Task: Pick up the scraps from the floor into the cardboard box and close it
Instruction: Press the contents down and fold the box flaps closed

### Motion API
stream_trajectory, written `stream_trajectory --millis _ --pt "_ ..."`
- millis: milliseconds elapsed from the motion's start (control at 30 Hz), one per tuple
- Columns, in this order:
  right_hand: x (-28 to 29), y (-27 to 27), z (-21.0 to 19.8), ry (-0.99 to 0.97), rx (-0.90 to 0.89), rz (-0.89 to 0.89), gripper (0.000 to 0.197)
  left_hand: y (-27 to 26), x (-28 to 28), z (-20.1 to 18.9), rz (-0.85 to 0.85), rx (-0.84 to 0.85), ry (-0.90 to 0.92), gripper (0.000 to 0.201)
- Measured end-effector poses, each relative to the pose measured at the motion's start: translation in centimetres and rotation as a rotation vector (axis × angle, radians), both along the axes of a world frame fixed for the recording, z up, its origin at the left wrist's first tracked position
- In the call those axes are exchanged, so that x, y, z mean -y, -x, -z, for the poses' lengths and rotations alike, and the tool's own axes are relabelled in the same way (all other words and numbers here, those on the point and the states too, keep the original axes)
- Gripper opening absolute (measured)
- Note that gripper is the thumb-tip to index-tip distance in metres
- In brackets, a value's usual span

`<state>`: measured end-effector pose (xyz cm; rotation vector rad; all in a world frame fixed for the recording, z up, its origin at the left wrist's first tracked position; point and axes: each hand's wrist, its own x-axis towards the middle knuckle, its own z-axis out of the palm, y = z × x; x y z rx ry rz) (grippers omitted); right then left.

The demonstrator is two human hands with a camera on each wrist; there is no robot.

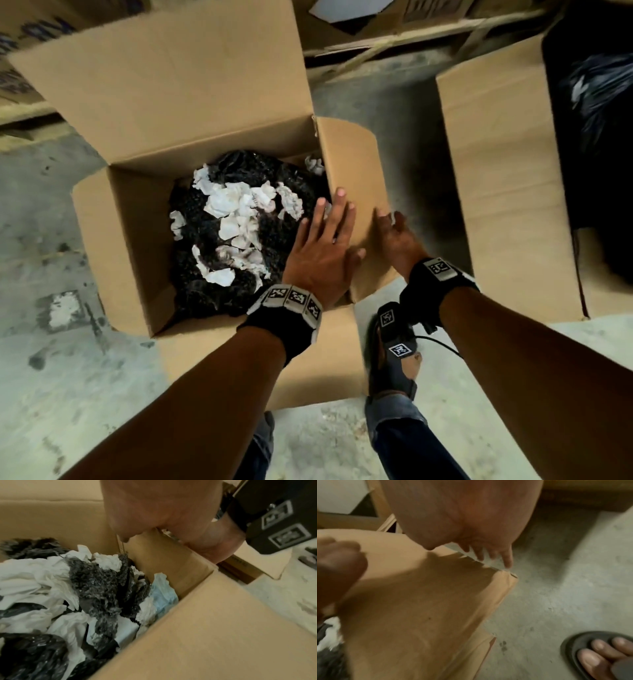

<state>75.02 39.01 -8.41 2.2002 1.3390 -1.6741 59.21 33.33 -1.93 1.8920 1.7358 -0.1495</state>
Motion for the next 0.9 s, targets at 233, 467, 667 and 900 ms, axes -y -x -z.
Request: stream_trajectory --millis 233,467,667,900 --pt "0.3 -2.2 -2.0 -0.172 0.003 0.214 0.025 -0.7 -0.3 -0.9 0.059 -0.180 0.009 0.069" --pt "1.4 -5.8 -11.1 -0.480 -0.057 0.146 0.030 -0.5 -0.7 -4.2 0.024 -0.170 0.117 0.070" --pt "4.2 -1.9 -18.2 -0.483 -0.402 -0.053 0.033 2.5 0.2 -6.4 -0.176 -0.011 0.110 0.063" --pt "5.9 4.3 -13.2 -0.405 -0.413 -0.518 0.051 8.4 2.2 -7.5 -0.819 0.221 0.029 0.068"
